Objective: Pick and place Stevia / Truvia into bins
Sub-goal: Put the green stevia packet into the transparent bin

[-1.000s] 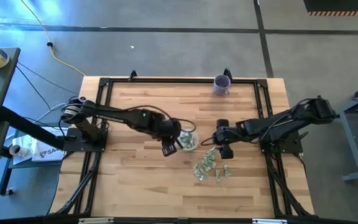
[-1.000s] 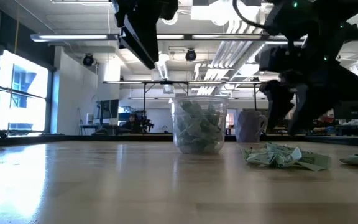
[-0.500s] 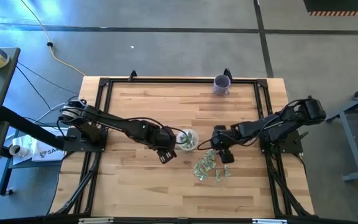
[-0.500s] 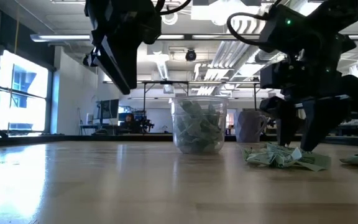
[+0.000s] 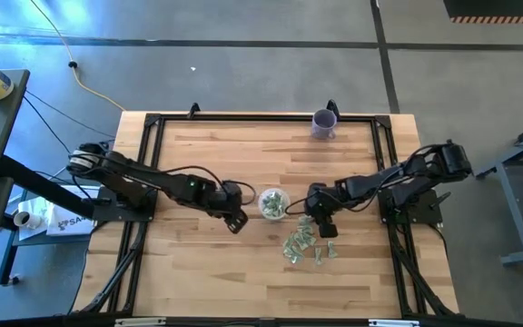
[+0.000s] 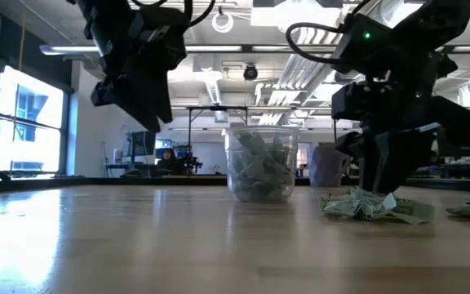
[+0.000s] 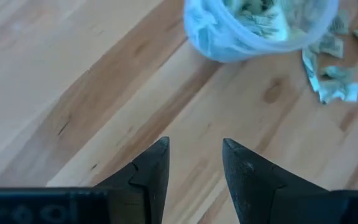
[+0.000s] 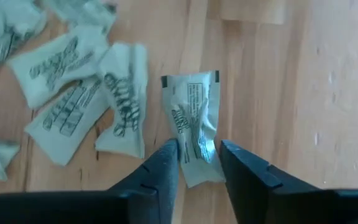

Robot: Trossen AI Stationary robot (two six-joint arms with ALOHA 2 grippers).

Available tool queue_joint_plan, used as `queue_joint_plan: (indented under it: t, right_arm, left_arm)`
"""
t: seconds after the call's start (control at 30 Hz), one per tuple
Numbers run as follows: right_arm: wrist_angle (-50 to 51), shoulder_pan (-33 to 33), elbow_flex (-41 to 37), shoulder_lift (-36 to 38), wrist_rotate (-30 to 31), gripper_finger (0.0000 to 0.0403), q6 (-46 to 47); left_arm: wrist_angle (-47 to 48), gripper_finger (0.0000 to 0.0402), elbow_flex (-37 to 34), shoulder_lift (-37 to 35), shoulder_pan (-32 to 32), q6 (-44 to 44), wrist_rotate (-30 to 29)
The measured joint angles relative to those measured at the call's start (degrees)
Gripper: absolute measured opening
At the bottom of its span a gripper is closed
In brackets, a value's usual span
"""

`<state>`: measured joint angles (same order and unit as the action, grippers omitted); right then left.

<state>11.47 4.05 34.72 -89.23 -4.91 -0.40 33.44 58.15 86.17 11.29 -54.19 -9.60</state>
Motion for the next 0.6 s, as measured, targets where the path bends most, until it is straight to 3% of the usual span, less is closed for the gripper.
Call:
queue_joint_plan:
  t: [0.27,0.47,0.6]
  right_arm:
    - [2.43,-2.53,-0.03,3.78,1.37,0.0008,7.79]
    - [10.30,-2.61,7.09,12.33,4.91,0.0005,10.94]
    - [9.59,-4.34,14.10,13.31,5.83,0.0008,10.59]
  left_arm:
    - [-2.74,0.0181,-7.53,-4.17,0.00,-6.52,-1.99]
    - [-11.17,0.0181,-13.05,-6.60,0.00,-7.82,-2.02]
    - [-19.75,0.0181,-17.00,-7.62,-0.04,-8.03,-2.50]
